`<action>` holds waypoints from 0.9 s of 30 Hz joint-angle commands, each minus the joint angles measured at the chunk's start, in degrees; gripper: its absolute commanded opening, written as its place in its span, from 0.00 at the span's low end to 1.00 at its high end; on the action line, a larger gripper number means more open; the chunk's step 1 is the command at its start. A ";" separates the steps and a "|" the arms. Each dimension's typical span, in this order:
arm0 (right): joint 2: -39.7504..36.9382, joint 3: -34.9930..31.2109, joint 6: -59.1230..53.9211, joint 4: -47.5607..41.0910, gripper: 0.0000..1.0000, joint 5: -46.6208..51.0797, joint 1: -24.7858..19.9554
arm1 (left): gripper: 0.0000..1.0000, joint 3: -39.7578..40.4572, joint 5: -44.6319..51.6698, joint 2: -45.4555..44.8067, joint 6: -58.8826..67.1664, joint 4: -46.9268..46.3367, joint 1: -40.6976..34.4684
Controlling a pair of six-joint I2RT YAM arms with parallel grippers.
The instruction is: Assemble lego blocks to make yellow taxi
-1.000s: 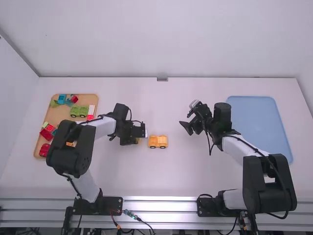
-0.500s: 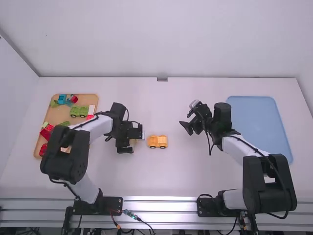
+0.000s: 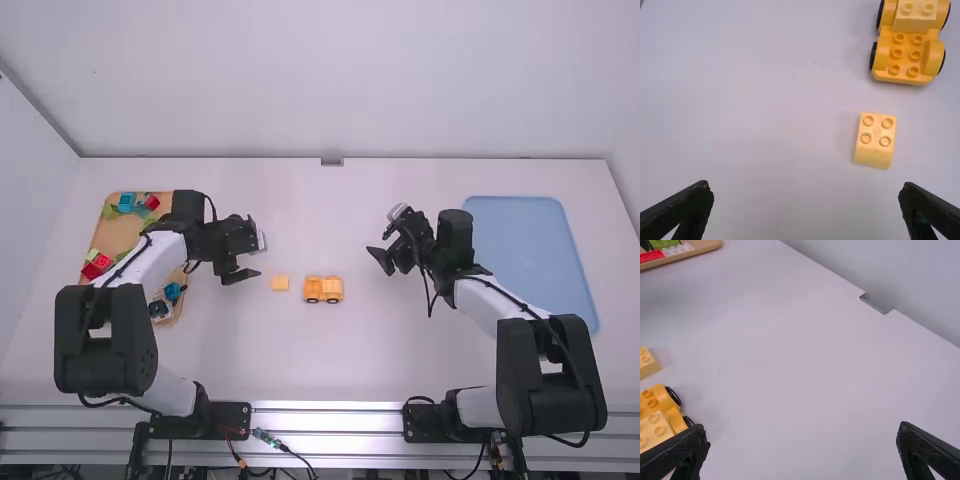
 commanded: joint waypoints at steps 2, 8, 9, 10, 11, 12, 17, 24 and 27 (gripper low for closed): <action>-1.10 -0.28 0.28 0.79 0.99 -0.33 -0.11 | 0.99 -2.18 2.18 -0.57 -0.44 -1.15 -0.52; -1.10 -0.28 0.26 0.46 0.99 -0.33 -0.11 | 0.99 -3.95 1.26 -0.57 0.13 -0.59 -0.70; -1.10 -0.28 0.31 0.50 0.99 -0.31 -0.11 | 0.99 -4.39 1.37 -0.57 2.36 -0.63 -0.46; -1.10 -0.28 0.26 0.50 0.99 -0.35 -0.11 | 0.99 -4.67 1.43 -0.57 4.31 -0.61 -0.48; -1.10 -0.28 0.26 0.50 0.99 -0.33 -0.11 | 0.99 -5.02 1.37 -0.57 6.62 -0.67 -0.68; -1.10 -0.28 0.28 0.50 0.99 -0.31 -0.11 | 0.99 -5.07 1.37 -0.57 6.88 -0.67 -0.68; -1.10 -0.28 0.28 0.48 0.99 -0.33 -0.11 | 0.99 -6.31 1.67 -0.57 8.52 -0.30 -0.98; -1.10 -0.28 0.26 0.02 0.99 -0.35 -0.09 | 0.99 -7.30 9.17 -0.57 8.81 -0.80 -1.20; -1.10 -0.33 0.22 -0.70 0.99 -0.35 -0.09 | 0.99 -8.08 12.65 -0.57 9.18 0.97 -1.31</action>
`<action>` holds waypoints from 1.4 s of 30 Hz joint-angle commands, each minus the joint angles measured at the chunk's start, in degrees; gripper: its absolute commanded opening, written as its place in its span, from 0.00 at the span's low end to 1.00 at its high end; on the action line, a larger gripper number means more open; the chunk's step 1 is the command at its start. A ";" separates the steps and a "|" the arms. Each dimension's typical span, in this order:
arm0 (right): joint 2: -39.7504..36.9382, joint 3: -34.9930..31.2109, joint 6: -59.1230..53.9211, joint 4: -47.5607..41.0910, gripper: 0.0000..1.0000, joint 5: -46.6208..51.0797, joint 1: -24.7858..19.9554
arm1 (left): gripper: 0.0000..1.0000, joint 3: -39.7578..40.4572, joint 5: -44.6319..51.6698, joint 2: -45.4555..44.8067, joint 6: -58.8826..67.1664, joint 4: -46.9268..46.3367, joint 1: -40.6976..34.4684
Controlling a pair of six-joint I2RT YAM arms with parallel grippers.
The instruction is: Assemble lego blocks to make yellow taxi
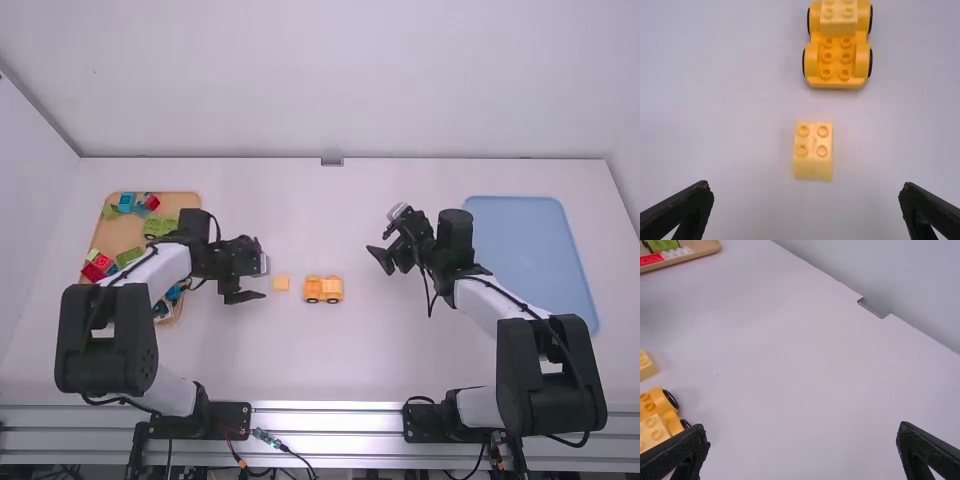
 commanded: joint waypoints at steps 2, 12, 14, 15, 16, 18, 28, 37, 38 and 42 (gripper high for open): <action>-1.10 -0.33 -0.74 -1.20 0.99 -0.48 -0.11 | 0.99 -2.23 8.17 -0.55 1.31 2.15 -0.57; -1.10 -0.33 -18.27 -9.07 0.99 -14.34 -0.11 | 0.99 -8.39 11.66 -0.55 0.79 12.07 -0.57; -1.10 -0.37 -21.68 -11.19 0.99 -16.37 -0.02 | 0.99 -9.16 12.27 -0.55 0.74 13.36 -0.44; -1.04 -0.61 -25.24 -12.92 0.99 -18.49 0.00 | 0.99 -9.64 12.65 -0.55 -0.79 14.76 -0.24; -0.91 -1.07 -27.21 -13.09 0.99 -19.74 -0.04 | 0.99 -9.70 12.56 -0.55 -2.43 15.63 -0.20; -0.12 -2.32 -29.75 -11.67 0.99 -21.46 -0.04 | 0.99 -9.72 12.32 -0.53 -6.12 17.64 -0.20; 12.86 -6.99 -18.80 14.51 0.99 -22.67 5.31 | 0.99 -5.81 13.50 6.62 -9.73 19.87 -0.22; 13.48 -6.99 -18.67 14.56 0.99 -22.67 6.67 | 0.99 -2.20 12.86 12.39 -5.70 16.13 -1.73; 13.48 -6.99 -19.30 14.08 0.99 -22.69 6.67 | 0.99 -2.23 12.78 12.61 -4.85 16.13 -1.73; 14.09 -6.99 -19.15 14.14 0.99 -22.67 7.85 | 0.99 -2.45 13.19 12.83 -3.96 16.24 -1.66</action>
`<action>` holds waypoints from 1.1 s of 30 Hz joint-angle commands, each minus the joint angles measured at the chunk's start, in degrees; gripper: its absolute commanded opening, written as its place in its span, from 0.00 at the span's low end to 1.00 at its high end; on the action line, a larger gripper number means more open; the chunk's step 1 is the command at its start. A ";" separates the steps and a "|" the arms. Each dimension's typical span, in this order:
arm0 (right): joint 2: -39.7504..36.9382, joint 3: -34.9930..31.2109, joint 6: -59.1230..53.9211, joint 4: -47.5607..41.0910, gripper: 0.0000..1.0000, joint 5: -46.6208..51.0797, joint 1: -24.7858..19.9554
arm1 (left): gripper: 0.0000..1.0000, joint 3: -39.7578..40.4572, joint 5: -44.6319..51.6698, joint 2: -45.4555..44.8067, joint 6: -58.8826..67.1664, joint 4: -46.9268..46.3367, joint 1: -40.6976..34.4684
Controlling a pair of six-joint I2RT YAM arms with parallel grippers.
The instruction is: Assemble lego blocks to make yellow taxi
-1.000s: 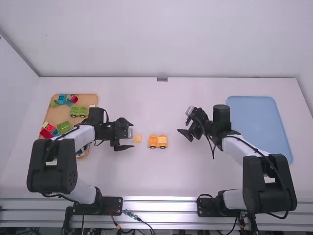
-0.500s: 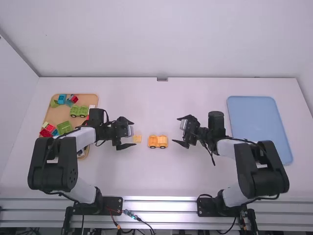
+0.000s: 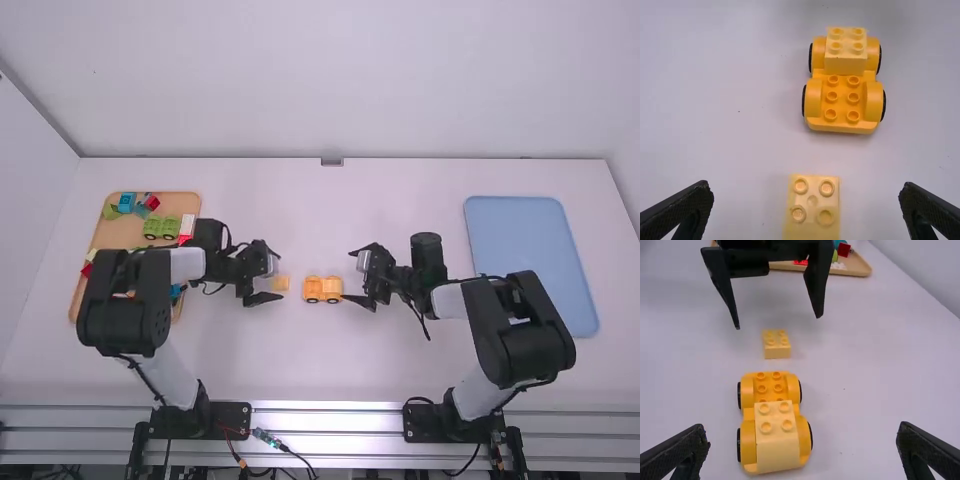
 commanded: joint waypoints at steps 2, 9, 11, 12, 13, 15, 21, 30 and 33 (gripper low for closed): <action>1.65 -0.35 -0.66 0.07 0.99 -0.28 1.73 | 0.99 0.37 1.63 0.59 2.08 -0.13 -0.24; 8.84 3.85 -0.09 -0.17 0.99 2.36 5.40 | 0.99 0.40 0.78 2.27 0.76 1.05 -0.13; 9.89 4.24 -0.31 -0.09 0.99 2.01 5.68 | 0.99 0.44 0.80 2.77 0.83 1.14 -0.22; 10.50 4.50 -0.24 -0.11 0.99 1.97 5.84 | 0.99 0.46 0.84 3.12 0.79 1.34 -0.24; 11.16 4.83 -0.26 -0.11 0.99 1.90 5.88 | 0.99 0.42 0.89 3.39 0.81 1.32 -0.11; 11.88 5.20 -0.26 -0.11 0.99 2.23 5.77 | 0.99 0.40 0.78 3.47 0.79 1.27 0.07; 17.80 8.04 -3.32 -0.07 0.99 1.53 6.23 | 0.99 0.40 0.84 3.52 0.79 1.05 -0.11; 21.65 11.26 -1.66 -0.07 0.99 -4.09 5.60 | 0.99 0.40 3.05 3.52 0.81 1.01 -0.52; 21.65 10.69 -1.64 0.22 0.99 -3.96 5.60 | 0.99 0.37 3.38 3.52 0.81 1.64 -0.68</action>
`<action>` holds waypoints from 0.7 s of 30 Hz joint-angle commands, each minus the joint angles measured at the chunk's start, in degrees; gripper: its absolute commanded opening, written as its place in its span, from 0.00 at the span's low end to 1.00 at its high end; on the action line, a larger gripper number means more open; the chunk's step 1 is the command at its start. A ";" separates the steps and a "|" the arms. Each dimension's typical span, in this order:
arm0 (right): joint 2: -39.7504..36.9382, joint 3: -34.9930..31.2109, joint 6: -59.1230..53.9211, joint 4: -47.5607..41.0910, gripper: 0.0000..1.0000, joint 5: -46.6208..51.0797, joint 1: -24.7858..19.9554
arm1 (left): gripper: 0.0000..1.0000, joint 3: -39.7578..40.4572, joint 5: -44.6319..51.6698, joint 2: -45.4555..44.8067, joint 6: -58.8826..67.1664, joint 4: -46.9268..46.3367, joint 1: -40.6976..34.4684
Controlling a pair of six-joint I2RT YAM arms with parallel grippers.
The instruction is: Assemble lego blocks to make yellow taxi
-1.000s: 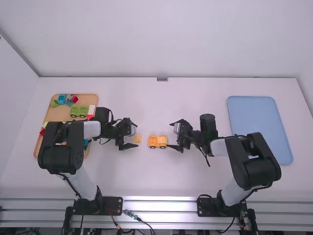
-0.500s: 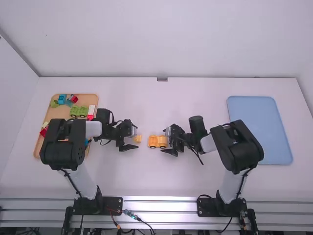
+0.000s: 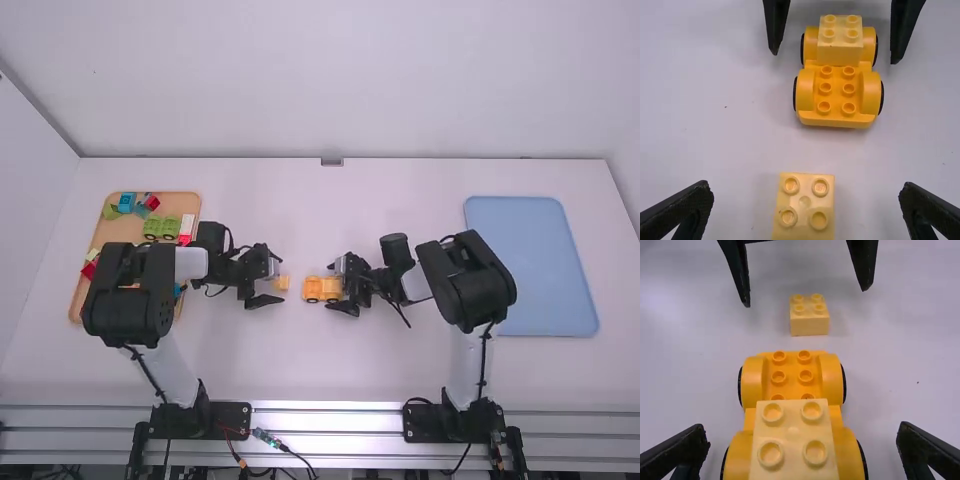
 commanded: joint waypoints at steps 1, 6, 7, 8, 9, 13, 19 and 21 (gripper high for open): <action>0.60 -0.52 -0.94 -0.15 0.99 -1.60 -0.44 | 0.99 0.37 2.22 0.46 -0.13 0.13 -0.46; 0.62 -0.85 -1.75 -0.28 1.00 0.22 0.28 | 0.99 0.40 2.24 0.46 -0.17 -0.17 -0.61; 0.62 -0.85 -1.73 -0.28 1.00 0.68 0.68 | 0.99 0.40 2.24 0.46 -0.15 -0.35 -0.63; 0.65 -0.81 -1.73 -0.28 1.00 1.25 1.01 | 0.99 0.40 2.24 0.46 -0.15 -0.35 -0.48; 0.71 -0.72 -1.70 -0.31 0.99 1.60 1.22 | 0.99 0.40 2.24 0.46 -0.15 -0.30 -0.44; 0.80 0.24 1.53 -0.33 0.99 4.98 3.02 | 0.99 0.42 2.26 0.46 -0.13 -0.13 -0.44; 0.80 0.42 0.44 -0.28 0.93 5.68 4.48 | 0.99 0.40 2.24 0.46 -0.15 0.09 -0.85; 0.80 0.44 0.37 -0.28 0.91 5.49 4.48 | 0.99 0.40 2.24 0.46 -0.15 0.13 -0.85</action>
